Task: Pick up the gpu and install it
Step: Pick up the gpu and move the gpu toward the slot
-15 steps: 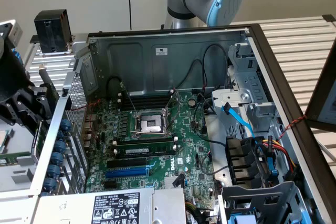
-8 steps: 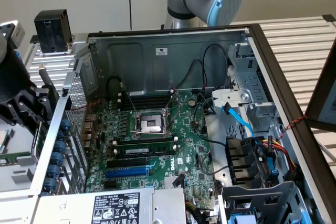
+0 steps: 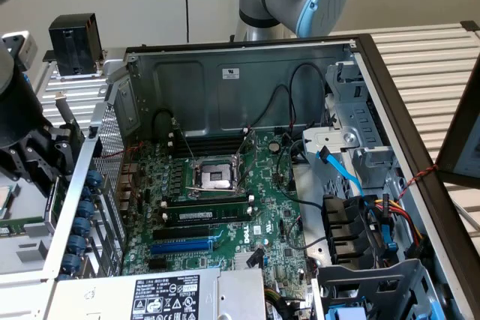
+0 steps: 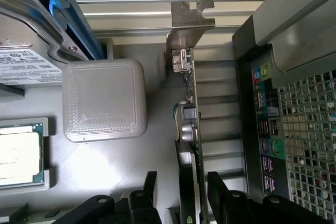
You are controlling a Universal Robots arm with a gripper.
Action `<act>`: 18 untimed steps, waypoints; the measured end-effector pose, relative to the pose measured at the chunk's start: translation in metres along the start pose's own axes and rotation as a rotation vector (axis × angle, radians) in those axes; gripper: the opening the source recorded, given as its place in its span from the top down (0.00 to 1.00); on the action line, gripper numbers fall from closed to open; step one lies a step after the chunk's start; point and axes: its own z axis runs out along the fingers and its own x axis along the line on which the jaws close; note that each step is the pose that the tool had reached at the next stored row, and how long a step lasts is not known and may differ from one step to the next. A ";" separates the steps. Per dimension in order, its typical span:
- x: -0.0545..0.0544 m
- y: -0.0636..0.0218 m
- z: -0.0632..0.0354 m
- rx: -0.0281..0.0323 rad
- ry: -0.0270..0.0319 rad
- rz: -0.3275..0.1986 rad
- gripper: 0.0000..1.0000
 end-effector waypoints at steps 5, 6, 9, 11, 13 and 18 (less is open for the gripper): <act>-0.001 0.0001 0.0001 -0.0027 0.0042 -0.031 0.49; -0.002 0.0001 0.0003 -0.0030 0.0043 -0.034 0.49; -0.002 -0.0001 0.0003 -0.0032 0.0055 -0.039 0.49; -0.002 -0.0008 0.0001 -0.0035 0.0060 -0.043 0.49; -0.002 -0.0011 0.0001 -0.0040 0.0065 -0.046 0.49; -0.003 -0.0027 0.0001 -0.0044 0.0069 -0.050 0.59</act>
